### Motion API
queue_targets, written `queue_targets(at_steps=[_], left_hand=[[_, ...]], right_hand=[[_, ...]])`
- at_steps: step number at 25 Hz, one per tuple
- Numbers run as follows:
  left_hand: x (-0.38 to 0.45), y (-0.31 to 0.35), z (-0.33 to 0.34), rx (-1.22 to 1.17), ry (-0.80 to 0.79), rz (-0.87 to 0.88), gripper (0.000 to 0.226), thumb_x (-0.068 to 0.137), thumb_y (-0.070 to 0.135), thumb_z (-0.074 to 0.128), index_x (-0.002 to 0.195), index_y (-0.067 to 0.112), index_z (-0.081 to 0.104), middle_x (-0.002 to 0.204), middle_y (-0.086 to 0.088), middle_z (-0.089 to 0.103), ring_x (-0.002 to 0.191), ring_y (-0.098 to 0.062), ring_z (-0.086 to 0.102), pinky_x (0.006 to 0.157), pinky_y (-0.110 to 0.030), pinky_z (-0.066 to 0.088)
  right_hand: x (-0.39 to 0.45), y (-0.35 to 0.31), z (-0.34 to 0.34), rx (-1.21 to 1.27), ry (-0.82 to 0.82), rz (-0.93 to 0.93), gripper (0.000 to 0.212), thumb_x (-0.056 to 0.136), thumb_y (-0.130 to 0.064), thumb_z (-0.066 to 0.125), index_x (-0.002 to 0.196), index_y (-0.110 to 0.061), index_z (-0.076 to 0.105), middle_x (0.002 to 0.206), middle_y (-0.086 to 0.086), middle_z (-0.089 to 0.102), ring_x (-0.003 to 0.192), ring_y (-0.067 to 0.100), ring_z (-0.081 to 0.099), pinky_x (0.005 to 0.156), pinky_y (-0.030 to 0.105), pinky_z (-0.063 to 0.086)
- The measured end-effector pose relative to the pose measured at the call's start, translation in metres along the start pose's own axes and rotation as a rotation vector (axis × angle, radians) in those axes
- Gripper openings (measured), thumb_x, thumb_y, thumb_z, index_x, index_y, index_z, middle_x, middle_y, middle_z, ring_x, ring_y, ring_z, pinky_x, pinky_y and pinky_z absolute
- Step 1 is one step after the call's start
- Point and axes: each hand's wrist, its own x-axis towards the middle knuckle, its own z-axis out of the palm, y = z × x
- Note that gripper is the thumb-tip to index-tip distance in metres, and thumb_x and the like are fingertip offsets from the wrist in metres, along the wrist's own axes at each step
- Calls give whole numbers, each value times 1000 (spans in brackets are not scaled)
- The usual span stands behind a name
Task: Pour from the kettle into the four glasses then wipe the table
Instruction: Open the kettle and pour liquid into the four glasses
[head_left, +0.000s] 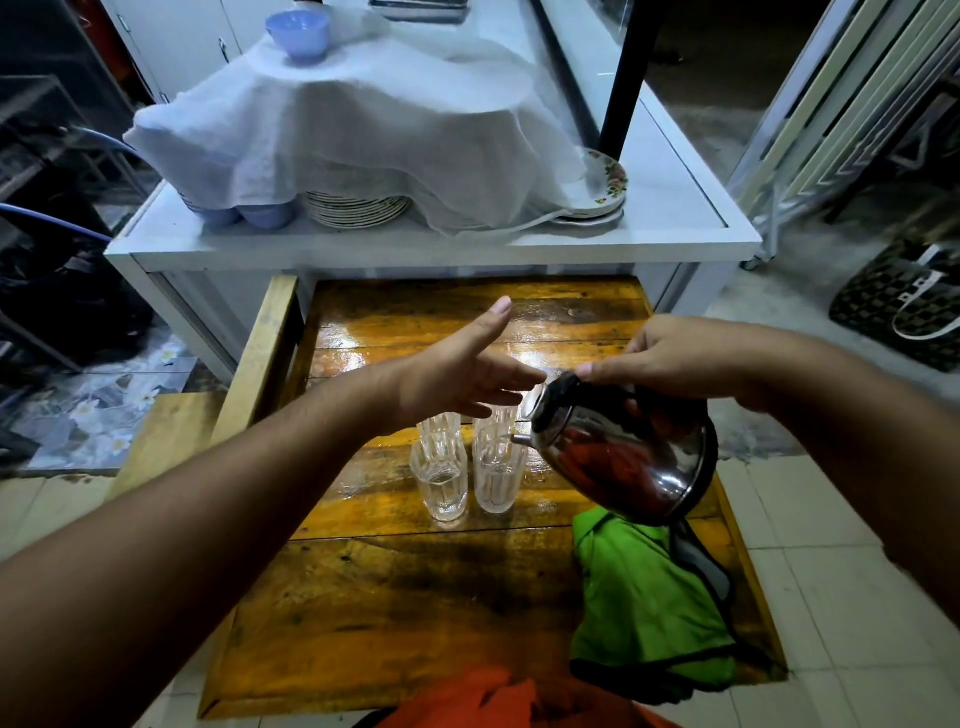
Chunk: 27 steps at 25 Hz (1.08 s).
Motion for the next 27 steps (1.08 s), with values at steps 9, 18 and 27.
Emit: queue_targets(at_steps=[9,18,27], left_hand=[[-14,1,-9,-30,63,15,99,78,80,10,137,16,59,145,-5,56,133,-18,53,118,-46,30],[-16,-5,-11,-4,71,34,98,80,78,9,135,15,60,142,-5,60,129,-16,57,116,-41,35],[-25,-9,-11,20,124,62,95,82,76,11,133,14,62,140,-6,61,126,-15,59,115,-42,36]], right_hand=[[3,-38,-13,-103,-73,67,57,88,-58,60,76,-5,76,60,9,73,54,24,70,59,31,58],[5,-57,-16,-192,-95,91,62,90,-62,55,77,-4,75,56,7,69,49,21,65,58,30,55],[8,-77,-14,-245,-156,131,78,89,-73,44,86,-1,75,53,6,65,44,19,62,52,24,51]])
